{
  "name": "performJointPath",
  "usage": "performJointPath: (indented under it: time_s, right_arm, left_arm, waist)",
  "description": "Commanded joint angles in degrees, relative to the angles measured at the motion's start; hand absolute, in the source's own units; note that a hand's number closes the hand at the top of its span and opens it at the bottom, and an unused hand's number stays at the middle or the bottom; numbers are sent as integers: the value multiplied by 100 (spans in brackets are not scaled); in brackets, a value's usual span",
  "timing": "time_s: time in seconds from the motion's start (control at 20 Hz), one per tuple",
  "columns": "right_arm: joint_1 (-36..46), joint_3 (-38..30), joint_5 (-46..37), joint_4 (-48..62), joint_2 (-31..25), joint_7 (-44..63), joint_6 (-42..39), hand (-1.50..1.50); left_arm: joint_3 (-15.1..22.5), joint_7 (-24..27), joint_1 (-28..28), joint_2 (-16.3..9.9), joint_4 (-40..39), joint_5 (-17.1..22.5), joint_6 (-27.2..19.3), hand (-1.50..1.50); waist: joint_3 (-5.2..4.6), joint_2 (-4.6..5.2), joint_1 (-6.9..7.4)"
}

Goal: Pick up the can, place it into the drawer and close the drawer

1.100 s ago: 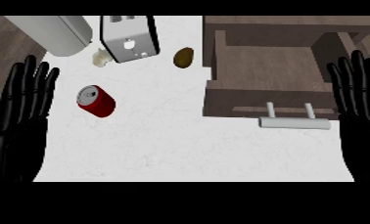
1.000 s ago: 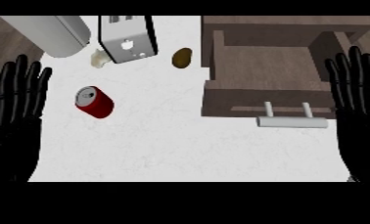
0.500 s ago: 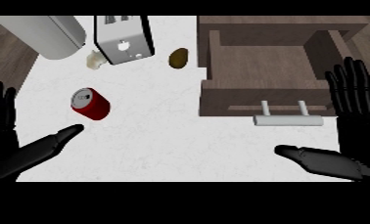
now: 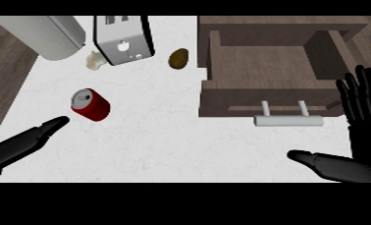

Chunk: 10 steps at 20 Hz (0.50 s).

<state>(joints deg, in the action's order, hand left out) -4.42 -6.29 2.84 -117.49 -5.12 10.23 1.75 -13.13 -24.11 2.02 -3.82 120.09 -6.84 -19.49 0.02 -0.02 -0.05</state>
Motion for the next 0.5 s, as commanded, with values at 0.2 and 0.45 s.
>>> performJointPath:
  time_s: [0.2,0.45]
  right_arm:
    - [-272,-27,-61,283,170,-542,-159,-150]
    - [4,-187,30,-131,3,-3,-127,-150]
  left_arm:
    - [286,-174,-366,106,-457,-313,-216,-150]
    - [116,686,-511,224,-1447,-26,-274,-150]
  waist:
    - [0,1,-6]
    - [-3,3,-5]
